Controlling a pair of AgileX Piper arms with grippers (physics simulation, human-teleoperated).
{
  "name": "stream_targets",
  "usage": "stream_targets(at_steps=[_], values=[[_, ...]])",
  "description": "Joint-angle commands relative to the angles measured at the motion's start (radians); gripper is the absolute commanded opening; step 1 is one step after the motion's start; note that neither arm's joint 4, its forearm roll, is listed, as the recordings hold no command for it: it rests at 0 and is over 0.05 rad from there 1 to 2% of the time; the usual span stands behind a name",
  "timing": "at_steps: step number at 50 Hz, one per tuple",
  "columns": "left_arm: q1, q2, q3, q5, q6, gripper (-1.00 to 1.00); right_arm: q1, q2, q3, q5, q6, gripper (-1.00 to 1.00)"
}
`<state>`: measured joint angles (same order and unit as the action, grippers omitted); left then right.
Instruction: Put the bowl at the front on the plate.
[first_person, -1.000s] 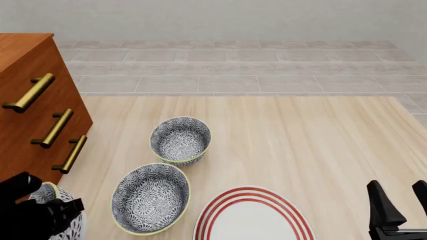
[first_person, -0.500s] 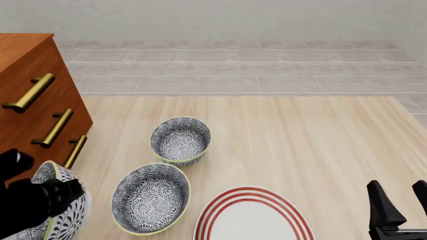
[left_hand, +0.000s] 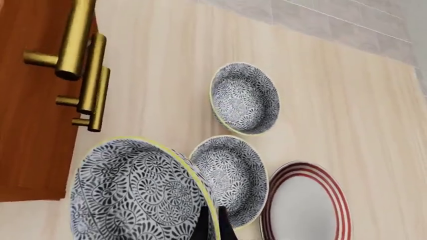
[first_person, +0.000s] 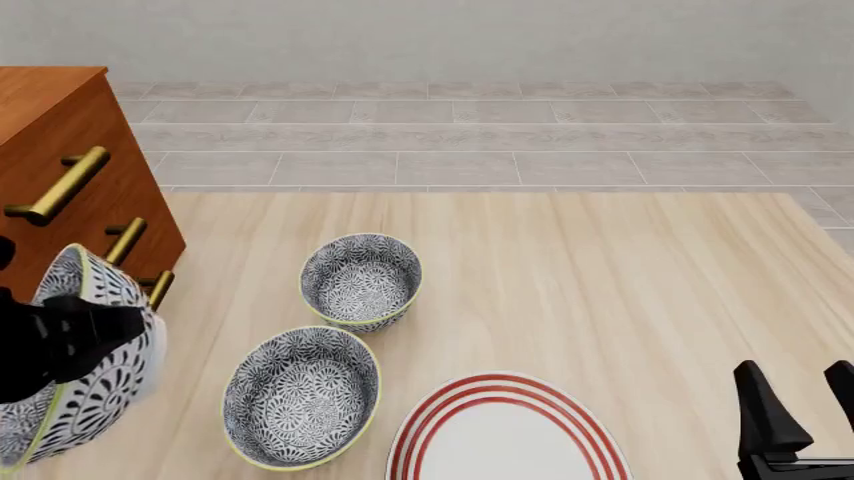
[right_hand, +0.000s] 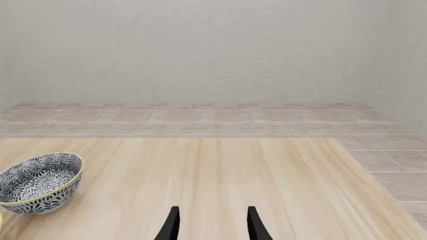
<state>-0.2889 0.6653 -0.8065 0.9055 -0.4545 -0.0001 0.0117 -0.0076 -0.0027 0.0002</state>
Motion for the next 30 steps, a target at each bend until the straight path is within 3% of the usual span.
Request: stream_targets(at_steps=[1,15,30], values=[[-0.045,0.018,-0.091,0.041,0.053,-1.00,0.000,-0.003,0.002,0.001,0.000,1.00],[-0.110,0.062,-0.106,0.026,0.100,-1.00,0.000,-0.003,0.002,0.001,0.000,1.00],[-0.240,0.162,-0.164,-0.026,0.172,-1.00,0.000,-0.003,0.002,0.001,0.000,1.00]])
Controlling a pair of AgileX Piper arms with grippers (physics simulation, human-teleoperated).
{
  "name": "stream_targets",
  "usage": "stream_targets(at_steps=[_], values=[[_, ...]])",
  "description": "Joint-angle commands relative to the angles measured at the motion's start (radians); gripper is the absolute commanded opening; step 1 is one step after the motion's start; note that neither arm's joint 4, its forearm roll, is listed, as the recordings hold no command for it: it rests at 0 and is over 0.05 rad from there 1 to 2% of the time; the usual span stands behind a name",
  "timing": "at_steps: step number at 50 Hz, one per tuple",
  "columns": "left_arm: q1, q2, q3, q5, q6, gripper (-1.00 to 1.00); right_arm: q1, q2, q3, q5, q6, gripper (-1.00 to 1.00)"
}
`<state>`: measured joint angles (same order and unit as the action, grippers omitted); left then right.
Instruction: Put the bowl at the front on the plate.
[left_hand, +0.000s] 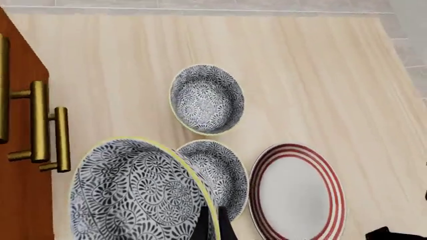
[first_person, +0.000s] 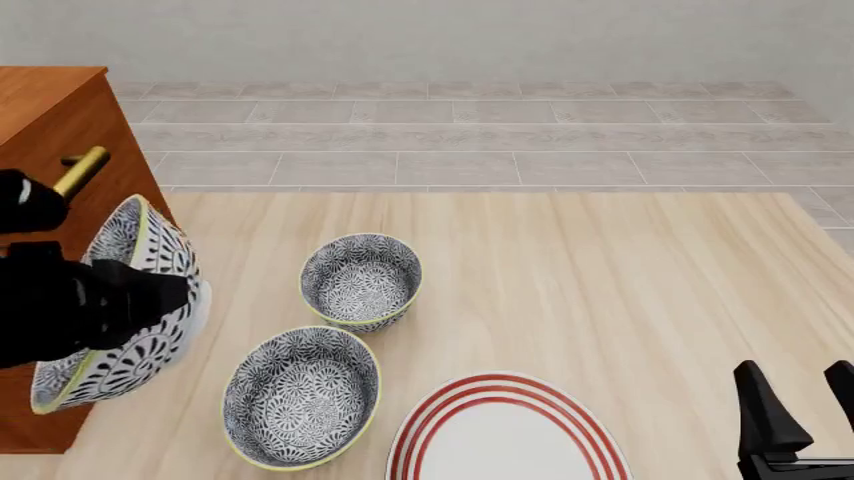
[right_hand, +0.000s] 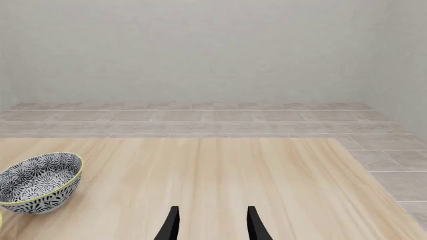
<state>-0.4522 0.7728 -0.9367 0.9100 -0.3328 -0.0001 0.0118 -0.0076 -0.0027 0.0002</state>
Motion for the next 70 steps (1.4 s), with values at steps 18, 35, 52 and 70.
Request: stream_targets(at_steps=[18,35,52,70], values=[[-0.250,0.183,-0.092,-0.093,0.227,-1.00,0.000,-0.003,0.002,0.001,0.000,1.00],[-0.411,0.311,-0.175,-0.141,0.240,-1.00,0.000,-0.003,0.002,0.001,0.000,1.00],[-0.532,0.430,-0.115,-0.253,0.295,-1.00,0.000,-0.003,0.002,0.001,0.000,1.00],[-0.666,0.553,-0.184,-0.309,0.282,-1.00,0.000,-0.003,0.002,0.001,0.000,1.00]])
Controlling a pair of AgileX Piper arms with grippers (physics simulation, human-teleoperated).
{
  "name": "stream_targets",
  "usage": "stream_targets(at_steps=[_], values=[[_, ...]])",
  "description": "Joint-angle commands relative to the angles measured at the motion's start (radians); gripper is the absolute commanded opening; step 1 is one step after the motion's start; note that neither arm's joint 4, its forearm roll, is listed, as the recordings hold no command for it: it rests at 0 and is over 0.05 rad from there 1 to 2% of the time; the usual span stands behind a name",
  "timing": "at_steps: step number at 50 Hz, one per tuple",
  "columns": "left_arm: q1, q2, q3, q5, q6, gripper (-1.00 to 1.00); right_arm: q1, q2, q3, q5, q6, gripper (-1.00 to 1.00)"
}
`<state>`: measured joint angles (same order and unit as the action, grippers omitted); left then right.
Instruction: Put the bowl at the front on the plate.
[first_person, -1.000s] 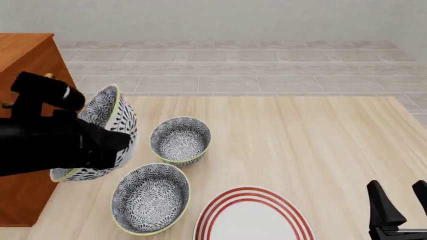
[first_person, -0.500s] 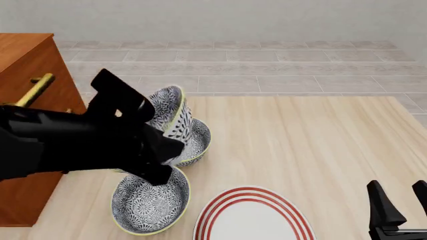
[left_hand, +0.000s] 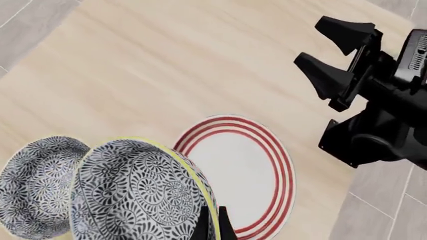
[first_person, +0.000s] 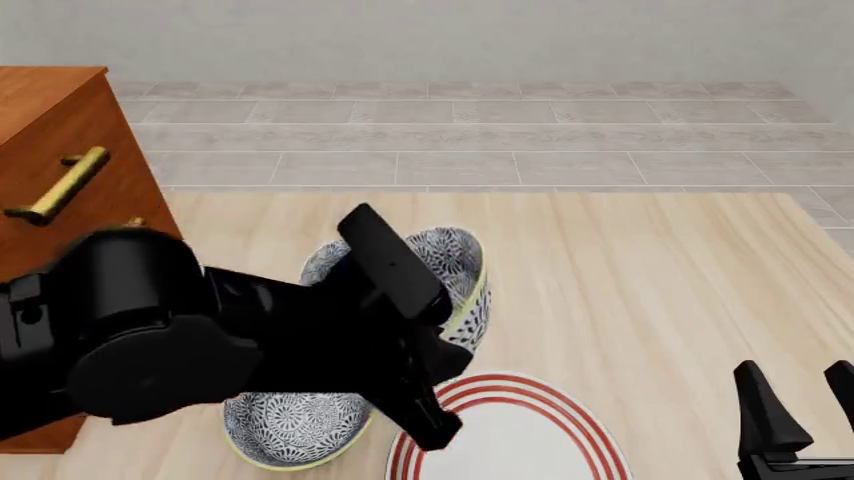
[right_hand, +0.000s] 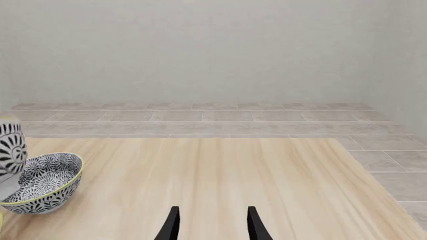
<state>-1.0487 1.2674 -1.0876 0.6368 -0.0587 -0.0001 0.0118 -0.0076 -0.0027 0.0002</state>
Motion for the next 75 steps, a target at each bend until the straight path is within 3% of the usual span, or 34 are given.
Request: stream_targets(at_steps=[1,30,52,75], values=[[-0.071,0.064,-0.032,-0.036,0.013,-1.00,0.000,-0.003,0.002,0.001,0.000,1.00],[-0.186,0.207,-0.075,-0.075,-0.072,-1.00,0.000,-0.003,0.002,0.001,0.000,1.00],[-0.170,0.206,0.020,-0.136,-0.110,-1.00,0.000,-0.003,0.002,0.001,0.000,1.00],[-0.185,0.250,0.039,-0.176,-0.153,-1.00,0.000,-0.003,0.002,0.001,0.000,1.00]])
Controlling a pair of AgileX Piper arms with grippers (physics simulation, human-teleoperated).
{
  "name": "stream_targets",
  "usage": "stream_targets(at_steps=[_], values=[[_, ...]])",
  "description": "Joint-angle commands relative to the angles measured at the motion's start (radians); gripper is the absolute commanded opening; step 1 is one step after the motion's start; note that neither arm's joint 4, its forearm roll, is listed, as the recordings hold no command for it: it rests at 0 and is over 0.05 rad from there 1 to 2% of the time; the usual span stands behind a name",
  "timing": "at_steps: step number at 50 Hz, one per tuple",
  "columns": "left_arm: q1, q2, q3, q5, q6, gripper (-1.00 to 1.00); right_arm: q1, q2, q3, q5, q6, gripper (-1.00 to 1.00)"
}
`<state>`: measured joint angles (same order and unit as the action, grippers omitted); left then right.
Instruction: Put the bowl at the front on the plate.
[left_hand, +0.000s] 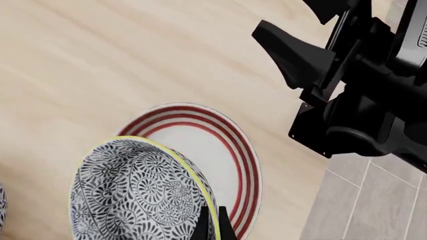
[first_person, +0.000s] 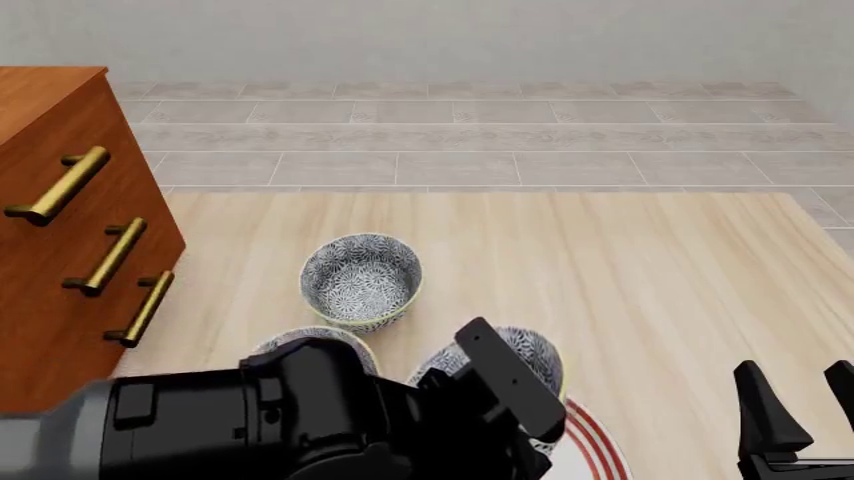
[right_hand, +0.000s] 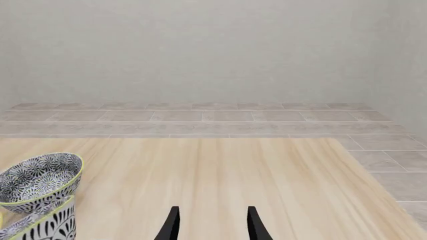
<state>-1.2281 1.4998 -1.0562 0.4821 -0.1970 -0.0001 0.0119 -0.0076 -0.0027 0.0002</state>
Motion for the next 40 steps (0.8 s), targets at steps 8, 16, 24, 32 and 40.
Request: stream_targets(at_steps=[8,16,24,32,40], values=[[-0.016,0.036,0.015,-0.035,-0.031,-1.00,0.000,-0.003,0.002,0.001,0.000,1.00],[-0.027,0.058,0.020,-0.047,-0.044,-1.00,0.000,-0.003,0.002,0.001,0.000,1.00],[-0.025,0.071,0.036,-0.067,-0.050,-1.00,0.000,-0.003,0.002,0.001,0.000,1.00],[-0.037,0.095,0.037,-0.078,-0.061,-1.00,0.000,-0.003,0.002,0.001,0.000,1.00],[-0.046,0.112,0.038,-0.084,-0.066,-1.00,0.000,-0.003,0.002,0.001,0.000,1.00]])
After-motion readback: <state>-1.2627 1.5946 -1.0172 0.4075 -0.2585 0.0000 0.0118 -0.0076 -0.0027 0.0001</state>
